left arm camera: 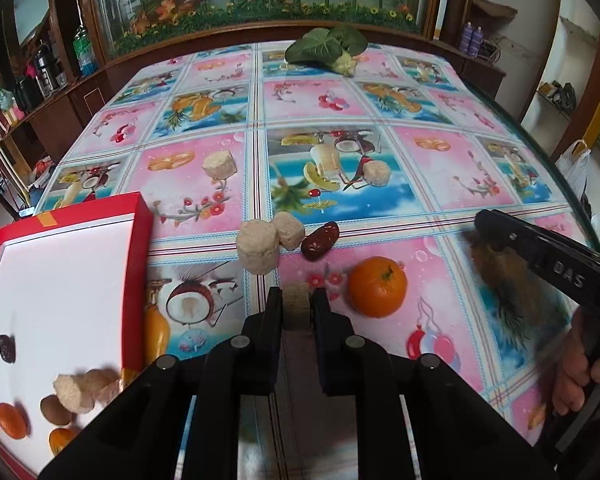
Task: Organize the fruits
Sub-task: 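Grasp a round beige cake with the left tool while the right tool grasps a dark date, then carry the beige cake and the date over the white tray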
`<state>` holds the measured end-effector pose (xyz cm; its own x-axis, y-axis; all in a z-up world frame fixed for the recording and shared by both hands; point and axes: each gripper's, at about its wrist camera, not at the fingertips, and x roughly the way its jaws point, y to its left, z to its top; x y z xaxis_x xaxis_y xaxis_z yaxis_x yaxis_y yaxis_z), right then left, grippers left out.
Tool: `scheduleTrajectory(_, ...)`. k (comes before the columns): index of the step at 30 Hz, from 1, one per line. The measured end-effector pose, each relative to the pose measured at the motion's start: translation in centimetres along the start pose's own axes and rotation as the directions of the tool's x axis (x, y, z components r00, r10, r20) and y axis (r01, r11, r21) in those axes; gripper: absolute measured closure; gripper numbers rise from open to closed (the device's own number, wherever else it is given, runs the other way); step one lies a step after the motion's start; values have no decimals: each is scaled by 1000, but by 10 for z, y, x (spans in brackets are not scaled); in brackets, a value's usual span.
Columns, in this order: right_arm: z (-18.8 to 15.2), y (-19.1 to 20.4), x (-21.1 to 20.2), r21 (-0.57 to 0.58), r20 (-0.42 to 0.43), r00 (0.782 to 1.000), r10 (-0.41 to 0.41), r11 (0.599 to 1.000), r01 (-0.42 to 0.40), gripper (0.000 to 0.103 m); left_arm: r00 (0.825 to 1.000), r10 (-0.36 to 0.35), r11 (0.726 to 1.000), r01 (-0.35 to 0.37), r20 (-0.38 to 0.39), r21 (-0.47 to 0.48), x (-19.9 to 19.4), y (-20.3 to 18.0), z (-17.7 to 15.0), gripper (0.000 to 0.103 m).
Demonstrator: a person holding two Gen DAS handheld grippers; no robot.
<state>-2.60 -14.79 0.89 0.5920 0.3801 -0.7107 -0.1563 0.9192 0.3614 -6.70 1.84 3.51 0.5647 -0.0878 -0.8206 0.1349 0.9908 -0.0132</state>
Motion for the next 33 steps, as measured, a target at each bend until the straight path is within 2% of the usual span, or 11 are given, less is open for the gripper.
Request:
scheduleTrajectory(8,3,2,-14,-11,97,995,-1,1000,2,84,992,35,999,-35,118,-3,-44,3,-10,90)
scheduleTrajectory(13,3,2,-23,-6,158,987,1,1000,0,84,976,85,996,-84,199,-11,-71,13,-12,90)
scheduleTrajectory(20,3,6,-25,-17,192,981,-22,1000,25,84,952,140,990,-137,273,-31,-96,28,-19,90)
scheduleTrajectory(29,1,8,-24,-30,208,976,-63,997,71,84,924,204,979,-189,323,-76,-114,51,-28,90)
scheduleTrajectory(33,0,9,-25,-32,215,974,-72,996,81,84,920,214,976,-193,329,-97,-117,61,-31,90)
